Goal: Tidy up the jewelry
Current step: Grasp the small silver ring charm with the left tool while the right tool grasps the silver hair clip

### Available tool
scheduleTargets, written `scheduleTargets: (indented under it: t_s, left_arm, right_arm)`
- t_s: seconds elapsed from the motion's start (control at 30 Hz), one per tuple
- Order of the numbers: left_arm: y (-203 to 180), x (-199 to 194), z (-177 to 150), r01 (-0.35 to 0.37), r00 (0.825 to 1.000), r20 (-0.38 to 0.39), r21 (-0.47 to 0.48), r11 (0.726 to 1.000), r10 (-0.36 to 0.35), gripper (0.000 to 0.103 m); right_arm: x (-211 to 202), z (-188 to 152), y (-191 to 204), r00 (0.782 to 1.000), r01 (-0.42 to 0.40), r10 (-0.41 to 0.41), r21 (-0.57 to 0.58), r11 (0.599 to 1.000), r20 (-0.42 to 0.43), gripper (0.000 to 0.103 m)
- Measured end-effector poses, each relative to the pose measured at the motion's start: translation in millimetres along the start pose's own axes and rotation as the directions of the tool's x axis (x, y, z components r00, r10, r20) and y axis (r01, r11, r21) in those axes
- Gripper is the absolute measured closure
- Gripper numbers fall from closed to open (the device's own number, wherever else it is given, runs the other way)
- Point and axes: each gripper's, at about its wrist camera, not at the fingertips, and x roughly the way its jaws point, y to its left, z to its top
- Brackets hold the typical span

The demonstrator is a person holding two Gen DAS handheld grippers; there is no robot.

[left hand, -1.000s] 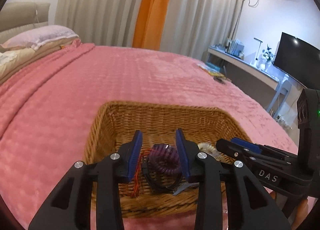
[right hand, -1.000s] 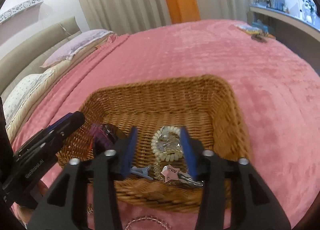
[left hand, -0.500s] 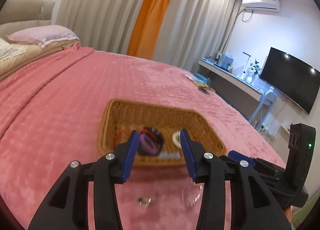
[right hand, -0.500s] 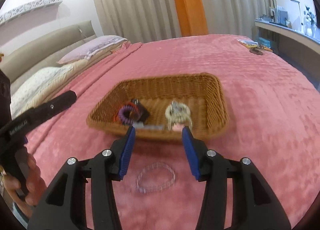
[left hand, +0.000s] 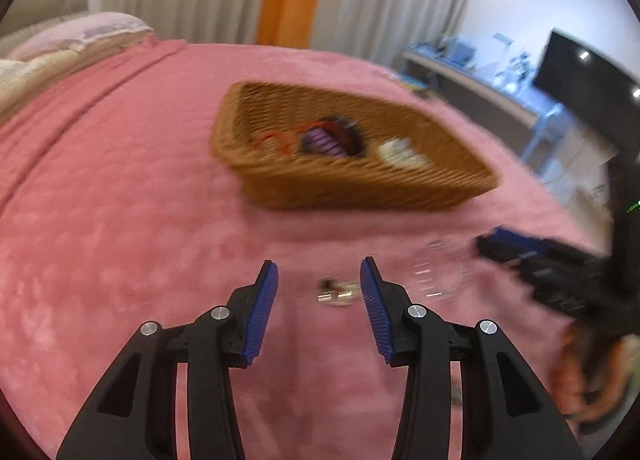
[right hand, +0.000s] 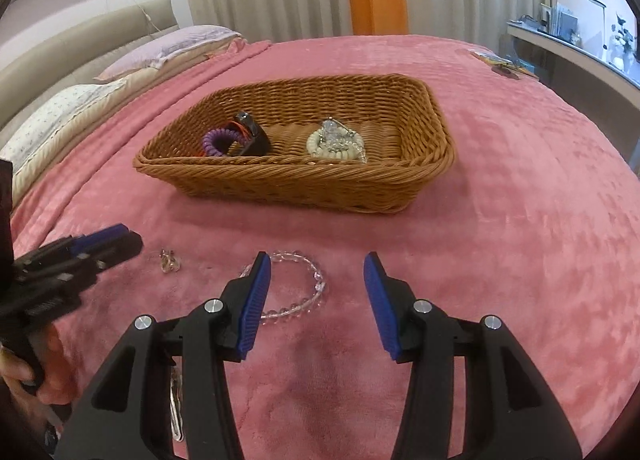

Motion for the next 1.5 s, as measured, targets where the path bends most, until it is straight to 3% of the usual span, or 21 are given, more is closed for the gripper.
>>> scheduleTargets:
  t_s: [0.13,0.27,0.53,0.63,0.67,0.7,1.13,1.33,1.5]
  left_arm:
    - [0,1,2,0.008,1.0,0.013,0.011,1.0,-0.008,0.061]
    - [-11,24,-1,-0.006,0.996,-0.09,0.08,0.997,0.013,0.061]
    - [-12,26,-2,-0.021,0.996,-0.089,0.101,0.995,0.03,0.063]
    - [-12,26,-2,-0.01,0.996,-0.085,0.105,0.994,0.019,0.078]
    - [-14,24,-4,-0.008,0.996,-0.084,0.106,0.994,0.017,0.09]
    - [-15,24,-5,-0.007,0.996,-0.084,0.106,0.994,0.016,0.094]
    - [-5,3,-11,-0.042,0.997,-0.065,0.05,0.998,0.045,0.095]
    - [3,-11,-17,-0.022,1.0,-0.019,-0.001,1.0,0.022,0.095]
    - [3,-9,-18,0.002,1.0,-0.013,-0.007,1.0,-0.002,0.095]
  right_arm:
    - [6,-2,-1,1.0,-0.004,0.004,0.004,1.0,-0.023,0.058]
    - [9,-2,-2,0.999,0.004,-0.004,0.008,1.0,-0.037,0.058]
    - [19,-4,-1,0.997,-0.002,0.003,0.009,1.0,-0.081,0.058]
    - [19,-5,0,0.997,-0.004,0.005,0.006,1.0,-0.081,0.058]
    - [20,-5,0,0.997,-0.004,0.004,0.004,1.0,-0.082,0.058]
    - [19,-5,0,0.997,-0.003,0.003,0.004,1.0,-0.083,0.058]
    - [19,-3,-5,0.997,-0.007,0.009,0.021,1.0,-0.083,0.058]
    - [31,-4,-8,0.992,-0.007,0.011,0.032,0.999,-0.126,0.058]
    - [34,-6,7,0.991,0.041,-0.046,-0.042,0.998,-0.123,0.059]
